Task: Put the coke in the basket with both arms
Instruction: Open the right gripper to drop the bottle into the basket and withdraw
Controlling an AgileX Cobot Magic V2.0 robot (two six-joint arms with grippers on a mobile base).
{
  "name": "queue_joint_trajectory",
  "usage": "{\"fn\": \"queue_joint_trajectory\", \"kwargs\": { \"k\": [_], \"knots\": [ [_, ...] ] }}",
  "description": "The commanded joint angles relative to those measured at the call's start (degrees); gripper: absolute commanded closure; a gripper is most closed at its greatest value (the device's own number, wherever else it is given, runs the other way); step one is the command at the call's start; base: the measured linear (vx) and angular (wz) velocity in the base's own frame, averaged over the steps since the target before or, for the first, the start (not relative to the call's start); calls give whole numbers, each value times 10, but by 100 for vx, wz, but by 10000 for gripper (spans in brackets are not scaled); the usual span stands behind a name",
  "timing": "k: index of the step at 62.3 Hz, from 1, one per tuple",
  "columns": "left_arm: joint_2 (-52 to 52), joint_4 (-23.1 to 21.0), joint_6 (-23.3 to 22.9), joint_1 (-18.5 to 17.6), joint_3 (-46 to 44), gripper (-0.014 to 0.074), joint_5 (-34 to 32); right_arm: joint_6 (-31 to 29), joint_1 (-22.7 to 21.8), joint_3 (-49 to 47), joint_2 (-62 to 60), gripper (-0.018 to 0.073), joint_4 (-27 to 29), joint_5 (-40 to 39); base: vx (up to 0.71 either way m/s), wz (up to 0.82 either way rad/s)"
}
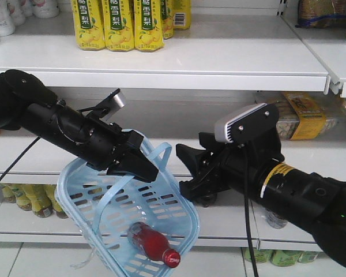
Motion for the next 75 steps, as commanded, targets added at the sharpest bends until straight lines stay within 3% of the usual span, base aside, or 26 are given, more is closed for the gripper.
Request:
{"fn": "queue_joint_trajectory", "kwargs": {
  "k": [1,23,41,55,75],
  "knots": [
    [-34,-57,2,-1,-20,602,4,-17,-29,-20,-40,184,15,-17,0,0],
    [-34,-57,2,-1,-20,602,4,-35,-141,-20,-156,184,-21,112,0,0],
    [-34,-57,2,-1,-20,602,4,-48,-223,-18,-258,188,-28,169,0,0],
    [-34,-57,2,-1,-20,602,4,-63,-253,-13,-320,188,-41,268,0,0],
    [-34,-57,2,-1,-20,602,4,-46,-253,135,-459,188,-49,232,0,0]
  ]
}}
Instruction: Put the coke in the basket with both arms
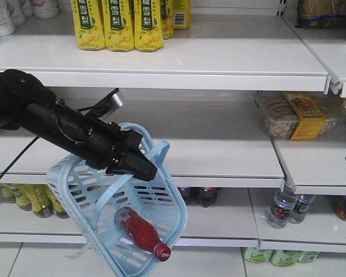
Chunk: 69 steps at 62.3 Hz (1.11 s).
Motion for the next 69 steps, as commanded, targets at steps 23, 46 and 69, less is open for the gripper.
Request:
{"fn": "queue_joint_trajectory", "kwargs": {
  "k": [23,46,69],
  "knots": [
    [-34,-57,2,-2,-20,602,8,43,-3,85,-211,188,-12,53,0,0],
    [-34,-58,2,-2,-20,602,8,40,-2,116,-231,284,-12,16,0,0],
    [-34,-57,2,-2,-20,602,8,43,-2,116,-231,569,-35,15,0,0]
  ]
}}
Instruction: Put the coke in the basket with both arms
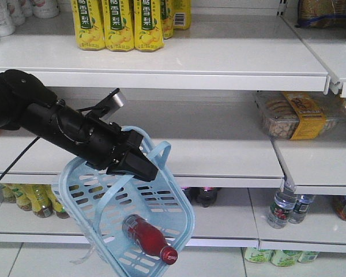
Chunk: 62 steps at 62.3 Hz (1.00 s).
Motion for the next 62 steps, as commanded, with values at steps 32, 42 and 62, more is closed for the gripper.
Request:
{"fn": "queue_joint_trajectory", "kwargs": {
  "k": [32,42,62],
  "knots": [
    [-34,-57,2,-2,-20,602,8,-1,-2,-15,7,569,-10,-48,0,0],
    [-34,-57,2,-2,-20,602,8,-1,-2,-15,7,569,-10,-48,0,0],
    [-34,-57,2,-2,-20,602,8,-1,-2,-15,7,569,-10,-48,0,0]
  ]
}}
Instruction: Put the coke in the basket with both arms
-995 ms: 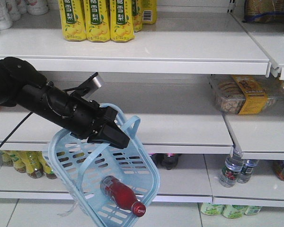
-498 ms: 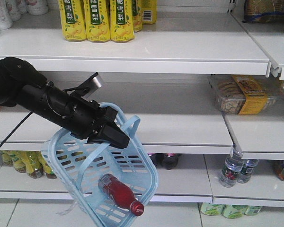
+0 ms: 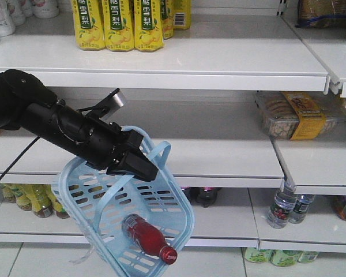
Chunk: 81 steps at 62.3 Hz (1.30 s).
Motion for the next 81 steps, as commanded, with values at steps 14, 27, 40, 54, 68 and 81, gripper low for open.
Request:
{"fn": "queue_joint_trajectory", "kwargs": {
  "k": [14,27,40,54,68,81],
  "knots": [
    [-34,-83,1,-2,-20,602,8,-1,-2,-15,7,569,-8,-42,0,0],
    [-70,-74,1,-12,-20,602,-41,-1,-2,-15,7,569,-8,-42,0,0],
    [-121,1,-18,-35,-20,602,-192,-1,-2,-15,7,569,-8,-42,0,0],
    [-167,170,-138,-53,-19,602,-304,-1,-2,-15,7,569,-8,-42,0,0],
    [-225,322,-214,-53,30,602,-383,-1,-2,-15,7,569,-8,-42,0,0],
    [-312,384,-224,-52,167,602,-532,-1,-2,-15,7,569,-8,-42,0,0]
  ]
}}
